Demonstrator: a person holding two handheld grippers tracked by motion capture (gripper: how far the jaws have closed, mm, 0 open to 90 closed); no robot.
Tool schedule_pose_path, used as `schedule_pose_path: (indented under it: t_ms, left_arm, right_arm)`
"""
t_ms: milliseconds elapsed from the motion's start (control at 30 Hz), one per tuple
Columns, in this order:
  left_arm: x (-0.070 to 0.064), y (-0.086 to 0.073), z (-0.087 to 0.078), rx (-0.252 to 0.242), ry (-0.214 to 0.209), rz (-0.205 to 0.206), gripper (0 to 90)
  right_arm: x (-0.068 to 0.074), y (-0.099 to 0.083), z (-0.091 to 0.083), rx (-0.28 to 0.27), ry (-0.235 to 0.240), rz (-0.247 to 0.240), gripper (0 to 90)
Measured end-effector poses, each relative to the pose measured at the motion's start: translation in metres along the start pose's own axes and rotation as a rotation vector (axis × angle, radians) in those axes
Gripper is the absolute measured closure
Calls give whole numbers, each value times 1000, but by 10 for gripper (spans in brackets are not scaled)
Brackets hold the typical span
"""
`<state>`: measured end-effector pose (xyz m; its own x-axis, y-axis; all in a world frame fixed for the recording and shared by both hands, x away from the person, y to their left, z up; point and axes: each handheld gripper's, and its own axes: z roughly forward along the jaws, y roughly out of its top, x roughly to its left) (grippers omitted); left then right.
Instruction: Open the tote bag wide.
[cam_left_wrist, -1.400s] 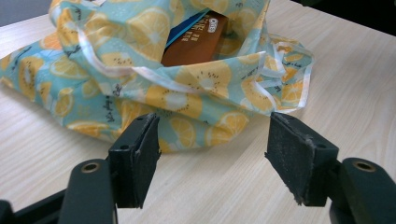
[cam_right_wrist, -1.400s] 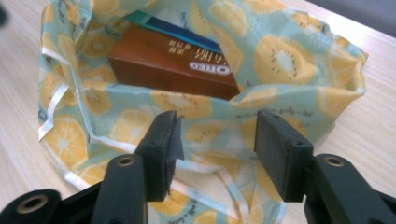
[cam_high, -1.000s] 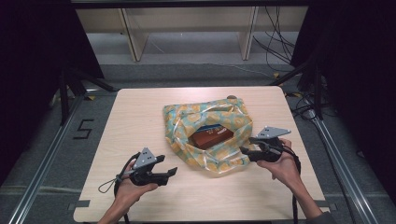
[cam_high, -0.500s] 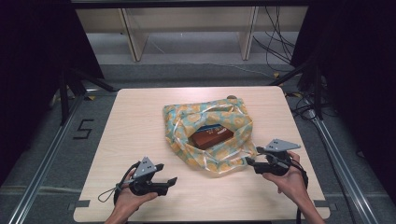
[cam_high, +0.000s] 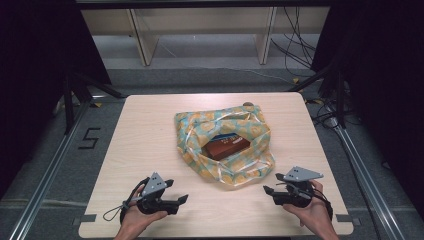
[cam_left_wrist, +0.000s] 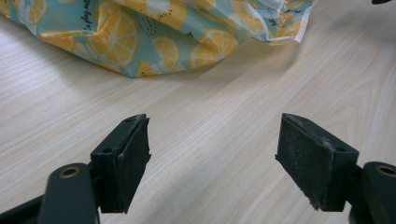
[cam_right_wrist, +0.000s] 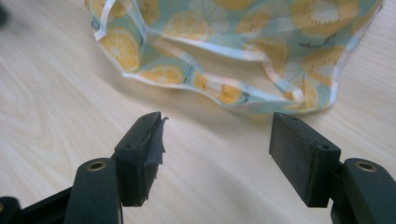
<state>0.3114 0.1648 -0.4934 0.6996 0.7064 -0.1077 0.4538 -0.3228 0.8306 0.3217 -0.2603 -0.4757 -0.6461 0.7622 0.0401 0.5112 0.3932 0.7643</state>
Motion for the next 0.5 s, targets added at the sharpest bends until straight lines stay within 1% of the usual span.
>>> schedule_pose_path:
  t_ms: [33,67,100,133,167,200,233,267,300,333,367,400,433,467,500]
  left_arm:
    - [0,0,0,2,1,0,245]
    - [0,0,0,7,2,-6,245]
    - [-1,0,0,4,4,-21,245]
    - [-1,0,0,5,8,-19,245]
    - [-1,0,0,7,8,-5,245]
    - [0,0,0,7,9,12,245]
    - [0,0,1,-3,9,6,245]
    - [0,0,2,-8,-3,2,244]
    - [0,0,1,2,3,9,243]
    - [0,0,1,12,4,-12,243]
    - [1,0,1,17,6,-3,243]
    - [2,0,1,22,9,4,243]
    - [2,-1,2,13,10,-9,242]
    - [2,0,1,31,22,1,242]
    - [2,-1,2,26,10,-9,241]
  right_arm:
    - [1,-2,-1,0,-3,4,357]
    - [0,-4,-1,-4,-2,-20,354]
    - [0,-5,-1,0,-3,-27,354]
    - [0,-7,-1,5,-2,-22,354]
    - [1,-8,-1,8,0,-20,354]
    - [0,-8,-2,14,-4,-31,354]
    - [1,-9,-2,20,5,-6,354]
    - [-1,-9,-1,14,-3,-34,353]
    - [-2,-9,0,9,-6,-27,353]
    - [-2,-10,0,24,-5,-16,354]
    - [-3,-10,1,29,-7,-22,352]
    - [-2,-11,1,41,-2,-7,352]
    - [-2,-11,2,30,-7,-6,350]
    - [-4,-12,3,27,-11,-21,349]
    - [-5,-11,2,38,-8,-20,347]
